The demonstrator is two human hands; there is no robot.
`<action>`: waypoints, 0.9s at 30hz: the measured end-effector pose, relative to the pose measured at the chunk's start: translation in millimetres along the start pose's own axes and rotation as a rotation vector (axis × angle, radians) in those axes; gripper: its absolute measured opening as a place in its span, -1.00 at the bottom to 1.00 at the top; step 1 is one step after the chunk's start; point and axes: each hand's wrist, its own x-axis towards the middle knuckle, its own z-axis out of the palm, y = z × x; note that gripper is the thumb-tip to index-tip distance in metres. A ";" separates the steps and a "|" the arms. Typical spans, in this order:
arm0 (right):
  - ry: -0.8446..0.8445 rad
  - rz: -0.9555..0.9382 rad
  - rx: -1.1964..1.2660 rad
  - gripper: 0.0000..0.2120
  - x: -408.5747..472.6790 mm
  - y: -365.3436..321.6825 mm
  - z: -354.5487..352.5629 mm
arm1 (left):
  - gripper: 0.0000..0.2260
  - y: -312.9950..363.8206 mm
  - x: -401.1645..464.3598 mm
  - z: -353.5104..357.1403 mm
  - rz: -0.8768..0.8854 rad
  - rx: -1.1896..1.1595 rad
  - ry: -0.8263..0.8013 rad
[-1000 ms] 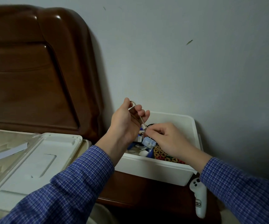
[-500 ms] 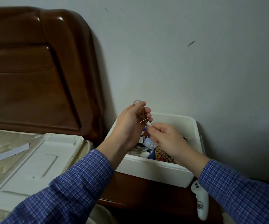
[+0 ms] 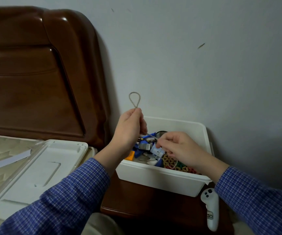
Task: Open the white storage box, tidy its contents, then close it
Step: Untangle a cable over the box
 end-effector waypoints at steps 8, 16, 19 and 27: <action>0.252 -0.324 -0.390 -0.79 3.8 -21.9 -35.2 | -0.70 0.2 -17.4 -9.7 0.123 0.598 -0.379; 0.015 -0.383 -0.491 -0.33 18.5 -27.6 -47.6 | -0.67 3.1 -22.7 -11.6 0.073 0.532 -0.588; -0.067 -0.332 -0.522 -0.57 20.5 -27.1 -49.7 | -0.69 2.4 -22.5 -13.4 0.041 0.445 -0.631; -0.127 -0.214 -0.299 -0.92 20.0 -28.5 -49.8 | -0.77 -1.0 -22.2 -13.5 0.069 0.417 -0.580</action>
